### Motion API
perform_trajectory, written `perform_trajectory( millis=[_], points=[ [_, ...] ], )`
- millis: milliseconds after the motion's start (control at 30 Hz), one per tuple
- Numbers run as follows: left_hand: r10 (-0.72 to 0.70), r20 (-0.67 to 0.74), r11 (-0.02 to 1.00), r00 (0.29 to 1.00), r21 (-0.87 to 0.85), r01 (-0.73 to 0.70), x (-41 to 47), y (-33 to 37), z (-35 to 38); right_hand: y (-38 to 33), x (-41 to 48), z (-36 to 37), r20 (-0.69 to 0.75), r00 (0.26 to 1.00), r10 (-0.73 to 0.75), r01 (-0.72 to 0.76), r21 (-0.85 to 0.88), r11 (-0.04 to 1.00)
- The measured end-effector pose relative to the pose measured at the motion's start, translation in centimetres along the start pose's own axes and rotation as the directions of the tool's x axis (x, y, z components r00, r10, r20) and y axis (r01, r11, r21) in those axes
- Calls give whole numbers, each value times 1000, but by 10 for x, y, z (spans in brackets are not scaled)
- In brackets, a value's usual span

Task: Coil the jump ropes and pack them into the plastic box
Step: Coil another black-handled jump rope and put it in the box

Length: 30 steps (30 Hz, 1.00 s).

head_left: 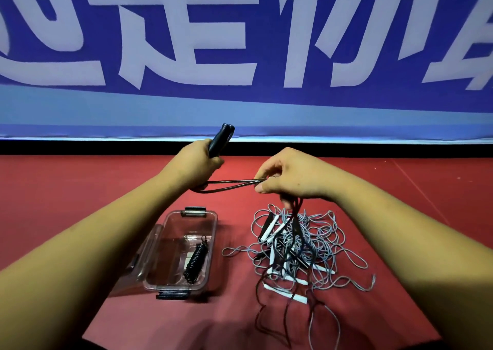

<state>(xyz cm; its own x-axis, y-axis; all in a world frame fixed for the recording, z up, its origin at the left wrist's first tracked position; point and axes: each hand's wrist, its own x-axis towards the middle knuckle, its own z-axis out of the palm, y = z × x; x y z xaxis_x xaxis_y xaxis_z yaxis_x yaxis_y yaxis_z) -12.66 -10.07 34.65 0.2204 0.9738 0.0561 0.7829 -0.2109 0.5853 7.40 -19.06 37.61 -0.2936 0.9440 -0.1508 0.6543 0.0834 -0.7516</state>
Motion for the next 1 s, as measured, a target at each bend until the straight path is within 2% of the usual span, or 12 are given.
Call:
perform_trajectory(
  millis=[133,300,367,400,500,600,667,700,767,800,900,1000],
  points=[
    [-28,-51,998,998,55,31,5,-6,-7,5,5,2,51,999,6,4,-207,978],
    [-91,-256,986,962,112,124,12,-37,-24,12,4,3,167,986,25,-26,7,1000],
    [-181,-305,983,935,-23,183,15,-51,-22,17,5,4,139,990,31,-36,32,999],
    [-278,-306,952,910,-212,220,18,-56,-21,19,6,4,128,991,36,-41,39,998],
    [-541,-160,517,825,-837,177,25,-72,-28,32,6,1,147,986,75,-81,36,996],
    [-631,-101,273,769,-957,98,27,-98,-43,48,3,-1,179,977,117,-127,47,991],
    [-632,-130,354,764,-925,136,27,-108,-45,51,3,0,170,983,70,-102,188,977],
    [-578,-187,506,794,-846,169,25,-108,-45,49,4,2,133,990,40,-74,264,962],
    [-386,-225,847,895,-471,248,23,-104,-39,44,10,4,11,1000,27,-29,380,924],
    [-290,-176,941,941,-230,247,21,-101,-36,41,13,4,-56,998,39,-14,402,915],
    [-144,-41,954,989,260,150,16,-87,-23,41,18,1,-223,973,60,21,345,938],
    [-117,-68,966,991,223,129,15,-82,-15,45,18,-4,-300,947,112,2,357,934]
  ],
)
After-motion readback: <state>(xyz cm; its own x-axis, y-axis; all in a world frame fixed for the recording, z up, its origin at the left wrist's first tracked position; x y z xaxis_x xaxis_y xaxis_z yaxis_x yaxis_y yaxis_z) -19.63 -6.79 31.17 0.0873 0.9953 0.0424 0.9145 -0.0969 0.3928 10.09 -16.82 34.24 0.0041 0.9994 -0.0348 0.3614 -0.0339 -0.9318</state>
